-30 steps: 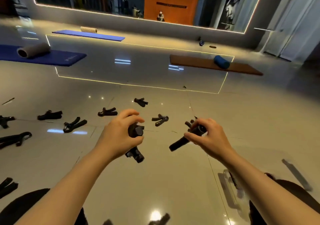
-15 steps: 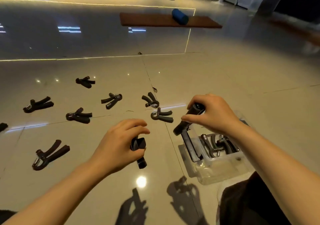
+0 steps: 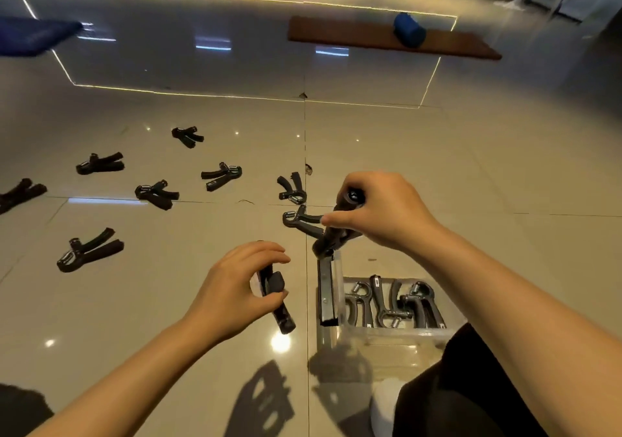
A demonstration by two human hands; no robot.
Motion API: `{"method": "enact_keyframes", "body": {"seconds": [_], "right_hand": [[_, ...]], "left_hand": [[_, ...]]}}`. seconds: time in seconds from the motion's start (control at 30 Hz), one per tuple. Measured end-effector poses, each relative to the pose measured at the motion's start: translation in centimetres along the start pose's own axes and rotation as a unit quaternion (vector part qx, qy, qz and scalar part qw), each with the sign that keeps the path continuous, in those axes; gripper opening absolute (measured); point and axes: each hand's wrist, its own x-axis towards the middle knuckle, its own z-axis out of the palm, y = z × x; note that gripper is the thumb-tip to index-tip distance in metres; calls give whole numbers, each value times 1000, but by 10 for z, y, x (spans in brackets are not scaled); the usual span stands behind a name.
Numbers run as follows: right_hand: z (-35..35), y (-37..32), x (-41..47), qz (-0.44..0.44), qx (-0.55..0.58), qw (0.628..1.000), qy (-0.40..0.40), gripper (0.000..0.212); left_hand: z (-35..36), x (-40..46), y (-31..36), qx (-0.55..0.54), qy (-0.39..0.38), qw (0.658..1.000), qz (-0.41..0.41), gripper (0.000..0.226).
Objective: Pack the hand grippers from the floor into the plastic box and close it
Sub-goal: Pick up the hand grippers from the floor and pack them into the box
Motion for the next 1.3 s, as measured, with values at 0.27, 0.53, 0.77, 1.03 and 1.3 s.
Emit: {"method": "enact_keyframes", "body": {"seconds": [0.27, 0.53, 0.77, 1.03, 1.3], "right_hand": [[-40, 55, -50, -11, 45, 998, -46, 38], [-72, 102, -76, 8, 64, 998, -2, 37], [-95, 107, -85, -35, 118, 992, 11, 37], [-81, 169, -72, -18, 129, 990, -48, 35], [19, 268, -23, 39, 135, 988, -71, 35]], "left_hand": [[48, -5, 74, 25, 48, 998, -13, 35], [46, -5, 154, 71, 36, 997, 6, 27], [28, 18, 209, 151, 8, 987, 56, 32], [82, 48, 179, 142, 30, 988, 51, 54], [184, 65, 100, 153, 24, 988, 6, 43]]}}
